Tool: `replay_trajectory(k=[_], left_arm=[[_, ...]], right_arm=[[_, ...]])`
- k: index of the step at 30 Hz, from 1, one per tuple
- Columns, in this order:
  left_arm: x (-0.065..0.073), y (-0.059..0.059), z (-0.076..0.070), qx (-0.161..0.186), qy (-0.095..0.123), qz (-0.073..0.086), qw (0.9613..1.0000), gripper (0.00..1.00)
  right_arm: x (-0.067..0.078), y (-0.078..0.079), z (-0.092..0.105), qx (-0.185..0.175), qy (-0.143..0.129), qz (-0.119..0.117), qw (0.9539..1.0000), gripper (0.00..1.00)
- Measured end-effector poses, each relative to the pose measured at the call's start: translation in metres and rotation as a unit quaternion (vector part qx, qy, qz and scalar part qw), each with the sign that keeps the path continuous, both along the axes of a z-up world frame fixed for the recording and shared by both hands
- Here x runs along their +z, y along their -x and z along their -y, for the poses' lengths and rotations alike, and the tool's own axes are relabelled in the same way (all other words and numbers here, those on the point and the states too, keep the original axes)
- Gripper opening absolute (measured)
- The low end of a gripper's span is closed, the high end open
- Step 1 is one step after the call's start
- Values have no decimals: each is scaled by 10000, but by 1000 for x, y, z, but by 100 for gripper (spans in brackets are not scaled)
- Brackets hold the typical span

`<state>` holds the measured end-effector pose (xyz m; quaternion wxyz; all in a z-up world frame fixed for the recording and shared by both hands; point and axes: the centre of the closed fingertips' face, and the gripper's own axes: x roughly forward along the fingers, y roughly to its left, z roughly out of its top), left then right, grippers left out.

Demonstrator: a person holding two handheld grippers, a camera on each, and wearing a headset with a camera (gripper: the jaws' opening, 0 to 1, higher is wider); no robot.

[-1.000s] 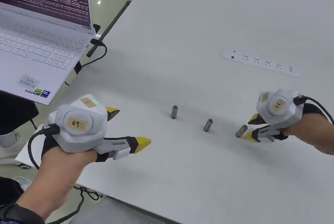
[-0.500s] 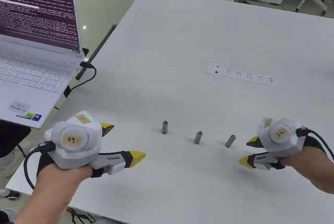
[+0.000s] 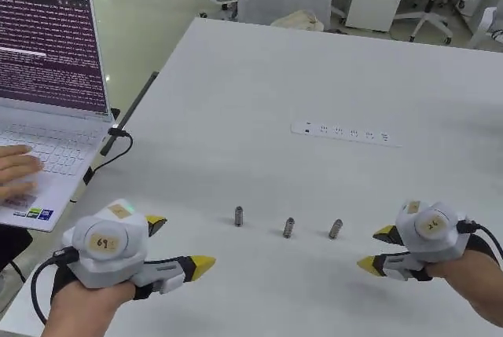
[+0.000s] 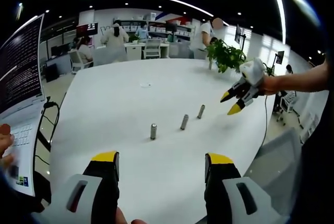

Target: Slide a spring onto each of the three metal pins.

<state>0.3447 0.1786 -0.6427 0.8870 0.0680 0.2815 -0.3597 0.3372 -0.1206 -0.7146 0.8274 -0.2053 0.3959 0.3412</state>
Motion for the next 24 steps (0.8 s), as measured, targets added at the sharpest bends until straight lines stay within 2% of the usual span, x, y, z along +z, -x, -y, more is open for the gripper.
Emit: replay_trajectory(k=[4, 7, 16, 24], left_arm=[[1, 0, 2, -58, 26, 18, 10000, 63], [2, 0, 4, -109, 32, 36, 9999, 62], [6, 1, 13, -267, 73, 80, 9996, 63], [10, 0, 20, -424, 82, 149, 9990, 63]], right_arm=[[14, 4, -1, -238, -243, 189, 9992, 39], [17, 10, 0, -351, -317, 226, 9986, 40], [33, 32, -6, -769, -790, 402, 9931, 49], [41, 53, -11, -1042, -1017, 521, 9880, 55]])
